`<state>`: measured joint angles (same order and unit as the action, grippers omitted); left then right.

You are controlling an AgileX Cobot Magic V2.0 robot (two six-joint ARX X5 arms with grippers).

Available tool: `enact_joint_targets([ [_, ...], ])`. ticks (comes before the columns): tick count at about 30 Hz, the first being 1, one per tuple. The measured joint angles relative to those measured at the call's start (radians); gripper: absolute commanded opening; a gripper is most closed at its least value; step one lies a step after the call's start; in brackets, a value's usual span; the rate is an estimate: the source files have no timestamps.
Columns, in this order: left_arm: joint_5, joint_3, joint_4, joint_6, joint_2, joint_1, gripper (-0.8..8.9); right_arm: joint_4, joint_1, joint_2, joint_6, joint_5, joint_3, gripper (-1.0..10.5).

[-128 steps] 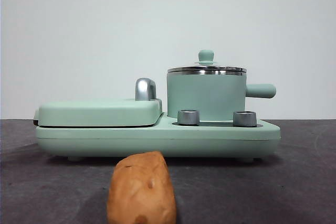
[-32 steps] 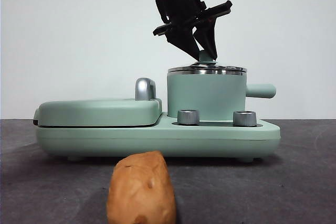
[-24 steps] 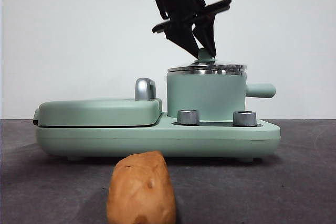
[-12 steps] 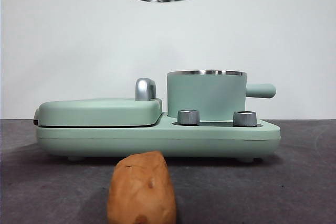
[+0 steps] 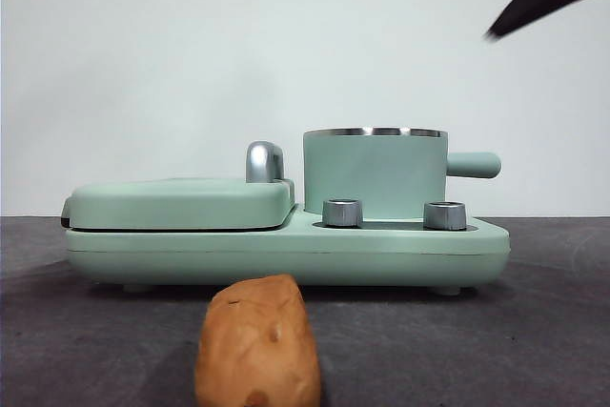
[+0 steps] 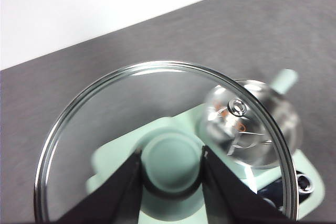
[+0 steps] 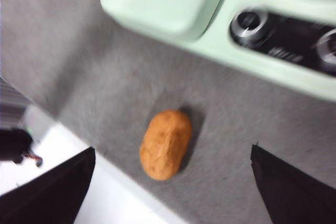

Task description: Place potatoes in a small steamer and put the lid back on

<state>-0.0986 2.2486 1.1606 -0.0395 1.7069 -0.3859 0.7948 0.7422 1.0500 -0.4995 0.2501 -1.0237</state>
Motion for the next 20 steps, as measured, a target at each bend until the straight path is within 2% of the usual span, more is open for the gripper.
enact_joint_targets([
  [4, 0.002, 0.0, 0.011, -0.002, -0.008, 0.067, 0.08, 0.002, 0.136, 0.161, -0.057, -0.071, -0.051, 4.6],
  [8, 0.003, 0.0, 0.016, -0.002, -0.008, 0.117, 0.08, 0.012, 0.227, 0.325, -0.093, -0.126, -0.122, 4.6],
  [14, 0.003, 0.0, 0.025, -0.002, -0.008, 0.161, 0.08, 0.079, 0.296, 0.532, -0.111, -0.176, -0.207, 4.6],
  [20, 0.003, 0.0, 0.025, -0.002, -0.008, 0.187, 0.08, 0.095, 0.326, 0.671, -0.116, -0.175, -0.229, 4.6],
])
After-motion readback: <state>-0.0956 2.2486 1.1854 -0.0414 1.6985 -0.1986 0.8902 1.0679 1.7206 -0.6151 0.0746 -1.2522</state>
